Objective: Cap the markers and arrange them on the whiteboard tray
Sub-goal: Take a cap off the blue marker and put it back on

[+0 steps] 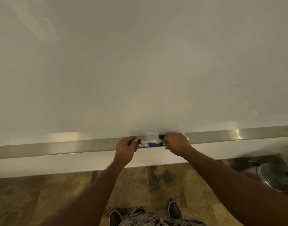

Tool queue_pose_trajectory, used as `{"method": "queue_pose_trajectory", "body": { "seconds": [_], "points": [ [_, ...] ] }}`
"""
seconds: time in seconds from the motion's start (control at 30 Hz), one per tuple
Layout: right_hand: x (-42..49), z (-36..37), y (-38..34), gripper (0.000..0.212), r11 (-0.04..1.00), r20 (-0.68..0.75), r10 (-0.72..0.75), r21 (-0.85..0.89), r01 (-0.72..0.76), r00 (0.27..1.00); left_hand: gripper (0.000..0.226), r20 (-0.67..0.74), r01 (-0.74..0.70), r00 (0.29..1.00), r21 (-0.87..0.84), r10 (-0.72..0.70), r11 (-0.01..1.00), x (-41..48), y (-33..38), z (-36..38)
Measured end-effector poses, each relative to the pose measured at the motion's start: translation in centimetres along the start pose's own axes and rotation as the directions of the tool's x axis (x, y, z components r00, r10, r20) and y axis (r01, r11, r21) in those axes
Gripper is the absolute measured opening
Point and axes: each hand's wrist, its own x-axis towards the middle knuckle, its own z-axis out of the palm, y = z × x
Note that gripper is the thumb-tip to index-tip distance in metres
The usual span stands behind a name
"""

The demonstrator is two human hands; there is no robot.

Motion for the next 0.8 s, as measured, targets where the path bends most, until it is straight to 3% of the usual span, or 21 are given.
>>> {"method": "queue_pose_trajectory", "body": {
  "seconds": [0.2,0.3,0.53,0.8],
  "points": [
    [-0.1,-0.3,0.1,0.026,0.997,-0.013,0.035,0.063,-0.034,0.999,0.024,-0.003,0.0,1.0,-0.005,0.0,1.0,0.0,0.3,0.0],
    [-0.4,-0.8,0.5,0.024,0.992,-0.091,0.045,0.119,-0.034,0.995,0.024,-0.005,0.012,1.0,-0.026,-0.012,1.0,0.1,0.5,0.0],
    [-0.7,-2.5,-0.9,0.024,0.976,-0.358,-0.136,0.11,0.187,0.924,0.023,0.04,-0.008,0.999,-0.07,0.011,0.998,-0.2,1.2,0.7],
    [-0.5,-2.4,-2.0,0.023,0.974,-0.329,-0.162,0.096,0.203,0.93,0.023,0.055,-0.061,0.996,-0.08,0.066,0.995,-0.7,1.8,1.1]
  ]
}}
